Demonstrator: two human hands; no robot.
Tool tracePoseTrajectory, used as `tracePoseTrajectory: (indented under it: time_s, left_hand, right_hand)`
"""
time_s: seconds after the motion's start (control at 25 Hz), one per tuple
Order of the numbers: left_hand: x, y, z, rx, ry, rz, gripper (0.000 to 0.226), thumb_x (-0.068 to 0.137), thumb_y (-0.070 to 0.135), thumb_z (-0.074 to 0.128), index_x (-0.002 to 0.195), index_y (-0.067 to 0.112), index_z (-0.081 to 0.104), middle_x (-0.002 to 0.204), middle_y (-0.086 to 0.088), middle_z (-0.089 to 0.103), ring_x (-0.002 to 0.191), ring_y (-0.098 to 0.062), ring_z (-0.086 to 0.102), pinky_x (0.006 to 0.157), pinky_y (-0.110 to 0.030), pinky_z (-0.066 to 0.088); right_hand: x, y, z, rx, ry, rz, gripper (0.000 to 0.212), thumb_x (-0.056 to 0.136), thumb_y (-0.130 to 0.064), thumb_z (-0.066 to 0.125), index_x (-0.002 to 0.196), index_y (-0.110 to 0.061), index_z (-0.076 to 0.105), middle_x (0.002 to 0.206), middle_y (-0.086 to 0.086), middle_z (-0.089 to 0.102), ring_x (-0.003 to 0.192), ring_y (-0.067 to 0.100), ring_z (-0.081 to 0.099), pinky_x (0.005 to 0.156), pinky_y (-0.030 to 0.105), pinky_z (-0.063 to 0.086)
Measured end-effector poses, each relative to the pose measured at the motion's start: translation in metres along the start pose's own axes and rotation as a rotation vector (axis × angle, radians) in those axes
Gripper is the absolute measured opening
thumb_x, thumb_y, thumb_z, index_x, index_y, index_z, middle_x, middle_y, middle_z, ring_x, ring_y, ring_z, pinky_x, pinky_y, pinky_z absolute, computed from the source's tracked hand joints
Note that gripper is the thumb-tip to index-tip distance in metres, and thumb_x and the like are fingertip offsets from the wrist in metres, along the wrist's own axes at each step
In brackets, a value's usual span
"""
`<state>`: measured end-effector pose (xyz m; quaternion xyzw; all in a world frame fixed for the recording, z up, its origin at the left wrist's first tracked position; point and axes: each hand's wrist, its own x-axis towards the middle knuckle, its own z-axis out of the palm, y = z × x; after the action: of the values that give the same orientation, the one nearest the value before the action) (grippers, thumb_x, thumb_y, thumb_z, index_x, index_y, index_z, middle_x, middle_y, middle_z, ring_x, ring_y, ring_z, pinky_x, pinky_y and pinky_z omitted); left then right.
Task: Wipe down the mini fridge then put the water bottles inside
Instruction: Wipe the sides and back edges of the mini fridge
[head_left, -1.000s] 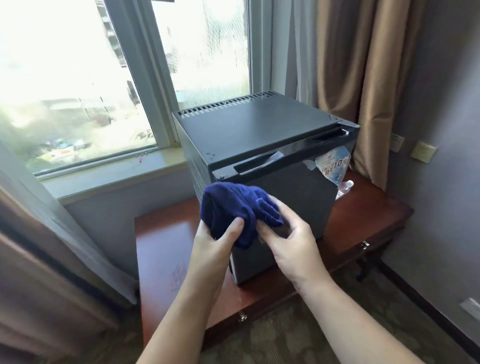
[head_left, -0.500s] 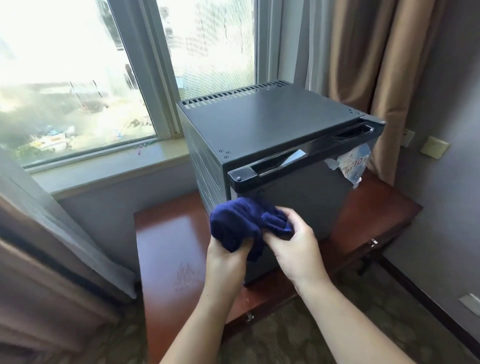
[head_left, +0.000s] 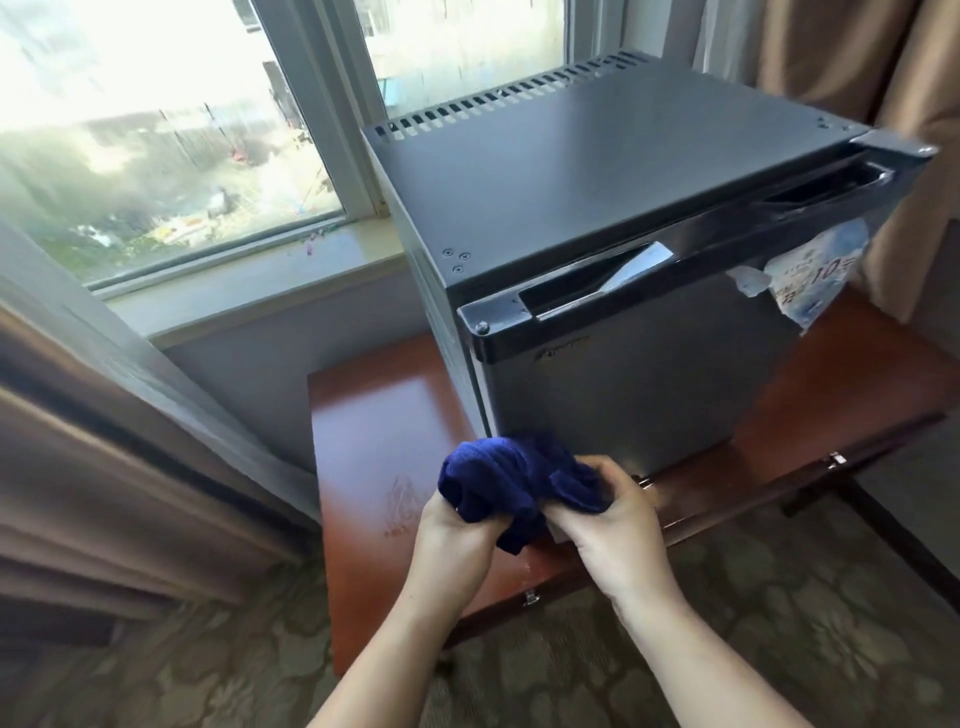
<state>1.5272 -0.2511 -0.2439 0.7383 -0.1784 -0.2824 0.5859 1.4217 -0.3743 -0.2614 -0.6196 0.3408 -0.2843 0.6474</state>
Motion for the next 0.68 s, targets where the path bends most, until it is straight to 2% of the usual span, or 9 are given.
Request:
tracePoseTrajectory:
  time_s: [0.16, 0.28, 0.36, 0.44, 0.52, 0.6, 0.68]
  left_hand:
    - [-0.011, 0.024, -0.019, -0.021, 0.057, 0.105, 0.019, 0.086, -0.003, 0.076, 0.083, 0.016, 0.075, 0.079, -0.002, 0.080, 0.074, -0.008, 0.073, 0.067, -0.025, 0.059]
    - [-0.006, 0.051, -0.036, -0.075, 0.033, 0.274, 0.021, 0.085, -0.004, 0.078, 0.084, 0.015, 0.070, 0.074, 0.008, 0.077, 0.070, -0.002, 0.069, 0.065, -0.020, 0.054]
    - [0.004, 0.075, -0.049, -0.101, -0.040, 0.389, 0.024, 0.083, -0.003, 0.080, 0.085, 0.017, 0.068, 0.074, 0.012, 0.076, 0.070, 0.001, 0.067, 0.065, -0.019, 0.053]
    - [0.018, 0.092, -0.063, -0.146, -0.105, 0.462, 0.029, 0.084, -0.008, 0.077, 0.091, 0.019, 0.068, 0.077, 0.016, 0.076, 0.074, 0.005, 0.067, 0.067, -0.016, 0.053]
    - [0.033, 0.094, -0.078, -0.168, -0.178, 0.459, 0.032, 0.086, -0.008, 0.075, 0.103, 0.018, 0.069, 0.087, 0.015, 0.078, 0.082, 0.003, 0.071, 0.073, -0.020, 0.057]
    - [0.048, 0.087, -0.089, -0.126, -0.251, 0.422, 0.031, 0.086, -0.001, 0.076, 0.106, 0.022, 0.070, 0.093, 0.010, 0.080, 0.086, -0.006, 0.074, 0.080, -0.035, 0.063]
    - [0.067, 0.082, -0.101, -0.063, -0.342, 0.411, 0.024, 0.085, 0.010, 0.078, 0.101, 0.026, 0.071, 0.092, 0.007, 0.080, 0.090, -0.016, 0.077, 0.084, -0.049, 0.063]
  right_hand:
    - [-0.021, -0.033, 0.010, 0.001, 0.010, -0.129, 0.026, 0.075, -0.014, 0.089, 0.092, -0.020, 0.071, 0.086, 0.002, 0.078, 0.079, 0.012, 0.074, 0.072, 0.030, 0.059]
    - [-0.034, -0.067, 0.024, 0.022, 0.066, -0.226, 0.030, 0.073, -0.028, 0.091, 0.091, -0.021, 0.067, 0.087, 0.006, 0.076, 0.084, 0.031, 0.076, 0.074, 0.050, 0.063]
    - [-0.039, -0.091, 0.039, 0.009, 0.167, -0.309, 0.034, 0.072, -0.036, 0.091, 0.088, -0.024, 0.064, 0.085, 0.005, 0.075, 0.081, 0.034, 0.075, 0.072, 0.054, 0.062]
    - [-0.042, -0.108, 0.059, -0.027, 0.287, -0.385, 0.035, 0.072, -0.036, 0.090, 0.084, -0.025, 0.060, 0.078, -0.005, 0.072, 0.071, 0.014, 0.069, 0.068, 0.037, 0.060]
    - [-0.046, -0.109, 0.084, -0.070, 0.395, -0.390, 0.036, 0.071, -0.033, 0.089, 0.081, -0.024, 0.056, 0.073, -0.013, 0.068, 0.064, -0.001, 0.060, 0.062, 0.019, 0.051]
    - [-0.050, -0.104, 0.106, -0.102, 0.490, -0.373, 0.037, 0.070, -0.034, 0.089, 0.080, -0.025, 0.055, 0.072, -0.017, 0.067, 0.063, -0.001, 0.060, 0.061, 0.014, 0.048]
    - [-0.048, -0.098, 0.122, -0.153, 0.588, -0.369, 0.038, 0.070, -0.034, 0.090, 0.081, -0.025, 0.054, 0.072, -0.016, 0.066, 0.064, -0.001, 0.061, 0.062, 0.013, 0.047]
